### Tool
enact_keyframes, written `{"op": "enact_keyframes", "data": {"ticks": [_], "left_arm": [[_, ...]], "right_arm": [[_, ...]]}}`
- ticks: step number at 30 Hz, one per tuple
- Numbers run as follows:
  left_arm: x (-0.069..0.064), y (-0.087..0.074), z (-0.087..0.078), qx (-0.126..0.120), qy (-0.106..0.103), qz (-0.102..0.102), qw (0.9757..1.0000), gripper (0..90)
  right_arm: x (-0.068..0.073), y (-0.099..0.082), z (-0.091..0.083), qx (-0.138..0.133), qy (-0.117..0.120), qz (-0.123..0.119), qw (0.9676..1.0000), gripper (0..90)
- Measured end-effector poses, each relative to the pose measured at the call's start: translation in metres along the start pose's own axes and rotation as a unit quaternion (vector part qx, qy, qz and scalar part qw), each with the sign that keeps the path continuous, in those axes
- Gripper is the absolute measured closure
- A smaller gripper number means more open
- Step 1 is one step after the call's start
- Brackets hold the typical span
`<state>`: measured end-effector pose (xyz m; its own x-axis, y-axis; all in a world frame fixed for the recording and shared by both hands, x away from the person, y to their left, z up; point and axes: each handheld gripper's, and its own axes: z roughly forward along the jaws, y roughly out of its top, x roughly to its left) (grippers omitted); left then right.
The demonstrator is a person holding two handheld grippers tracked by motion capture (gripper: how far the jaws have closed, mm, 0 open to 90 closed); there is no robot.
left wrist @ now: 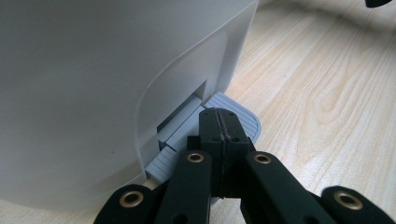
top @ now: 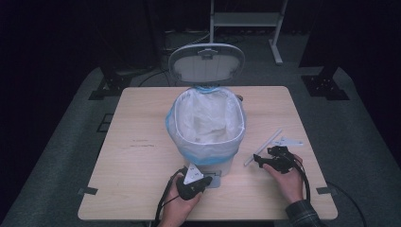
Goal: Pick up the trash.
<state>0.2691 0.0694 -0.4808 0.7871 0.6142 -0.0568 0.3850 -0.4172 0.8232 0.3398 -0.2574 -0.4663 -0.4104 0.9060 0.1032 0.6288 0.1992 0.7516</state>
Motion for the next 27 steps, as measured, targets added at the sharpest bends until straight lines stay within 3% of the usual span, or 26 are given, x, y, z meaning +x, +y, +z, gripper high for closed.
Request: {"op": "enact_keyframes", "data": {"ticks": [7, 17, 18, 20, 22, 27], "left_arm": [[0.0, 0.0, 0.0, 0.0, 0.0, 0.0, 1.0, 90.0], [0.0, 0.0, 0.0, 0.0, 0.0, 0.0, 1.0, 90.0], [0.0, 0.0, 0.0, 0.0, 0.0, 0.0, 1.0, 90.0], [0.0, 0.0, 0.0, 0.0, 0.0, 0.0, 1.0, 90.0], [0.0, 0.0, 0.0, 0.0, 0.0, 0.0, 1.0, 90.0], [0.0, 0.0, 0.0, 0.0, 0.0, 0.0, 1.0, 90.0]], "right_arm": [[0.002, 0.009, 0.014, -0.011, -0.008, 0.018, 0.9997, 26.0], [-0.003, 0.004, 0.026, 0.018, -0.031, 0.018, 0.9992, 25.0], [-0.002, 0.004, 0.026, 0.017, -0.038, 0.007, 0.9991, 31.7], [-0.002, 0.004, 0.026, 0.016, -0.037, 0.002, 0.9992, 34.3], [-0.001, 0.004, 0.025, 0.016, -0.041, -0.009, 0.999, 46.2], [-0.002, 0.003, 0.022, 0.018, -0.037, -0.018, 0.999, 60.6]]}}
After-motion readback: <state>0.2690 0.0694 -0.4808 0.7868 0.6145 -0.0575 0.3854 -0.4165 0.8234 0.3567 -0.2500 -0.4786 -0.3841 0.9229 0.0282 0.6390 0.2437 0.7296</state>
